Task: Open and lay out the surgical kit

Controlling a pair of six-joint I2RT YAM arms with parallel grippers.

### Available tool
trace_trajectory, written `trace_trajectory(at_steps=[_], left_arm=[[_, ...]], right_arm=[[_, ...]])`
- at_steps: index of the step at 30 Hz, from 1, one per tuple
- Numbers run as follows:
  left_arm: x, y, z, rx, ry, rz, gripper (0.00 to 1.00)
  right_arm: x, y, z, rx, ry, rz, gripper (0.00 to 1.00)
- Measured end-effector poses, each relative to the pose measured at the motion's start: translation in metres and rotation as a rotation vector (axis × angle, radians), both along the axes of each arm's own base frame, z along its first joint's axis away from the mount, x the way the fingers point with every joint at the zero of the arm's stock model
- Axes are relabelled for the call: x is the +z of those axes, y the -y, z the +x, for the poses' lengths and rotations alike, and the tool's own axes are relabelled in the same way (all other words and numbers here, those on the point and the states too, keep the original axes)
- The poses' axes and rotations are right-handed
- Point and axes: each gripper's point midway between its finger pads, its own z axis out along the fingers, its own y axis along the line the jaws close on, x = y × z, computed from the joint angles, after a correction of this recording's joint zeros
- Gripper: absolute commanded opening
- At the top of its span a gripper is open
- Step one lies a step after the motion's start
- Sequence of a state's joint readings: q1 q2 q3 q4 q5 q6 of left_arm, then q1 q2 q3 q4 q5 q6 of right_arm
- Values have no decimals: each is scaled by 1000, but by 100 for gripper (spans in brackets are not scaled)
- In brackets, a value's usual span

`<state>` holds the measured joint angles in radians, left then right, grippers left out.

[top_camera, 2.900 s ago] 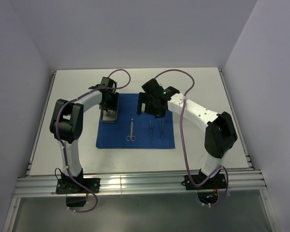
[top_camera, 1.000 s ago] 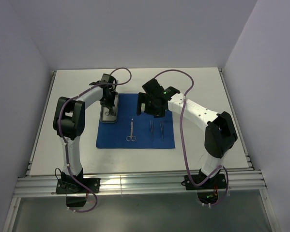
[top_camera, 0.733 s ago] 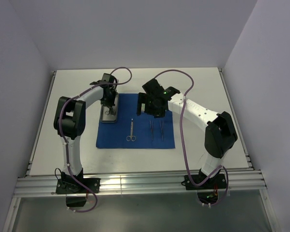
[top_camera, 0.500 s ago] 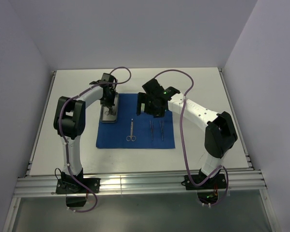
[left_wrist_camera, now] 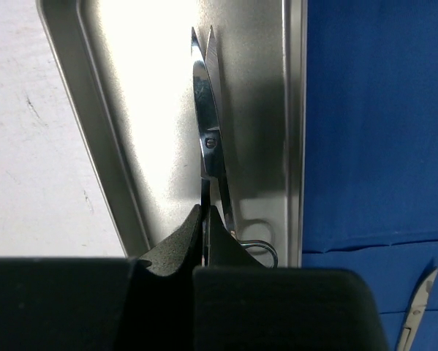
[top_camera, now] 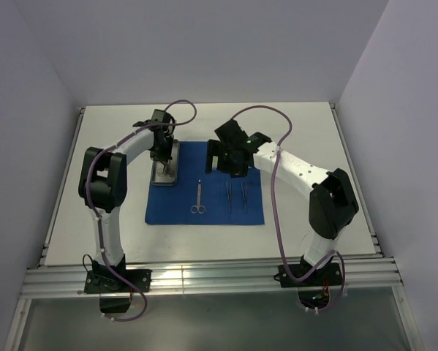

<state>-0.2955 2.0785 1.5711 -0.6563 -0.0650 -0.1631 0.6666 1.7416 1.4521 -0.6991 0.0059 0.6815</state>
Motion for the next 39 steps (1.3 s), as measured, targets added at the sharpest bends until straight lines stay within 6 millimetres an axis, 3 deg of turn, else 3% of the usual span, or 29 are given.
trace_trajectory(at_steps=[10,17,23,28,39], left_arm=[[20,2,4,-1,42,-18,0],[34,5,2,-1,57,-43,0],[73,13,0,-14,122,-109,0],[105,20,-6,-26,170,-171,0],[111,31,-36,-59,132,-253,0]], right_arm=[[2,-8,2,14,10,37,98],[10,-20,10,21,42,95,92],[6,-41,11,44,50,218,79],[2,-56,7,70,36,313,74],[31,-92,9,138,84,558,74]])
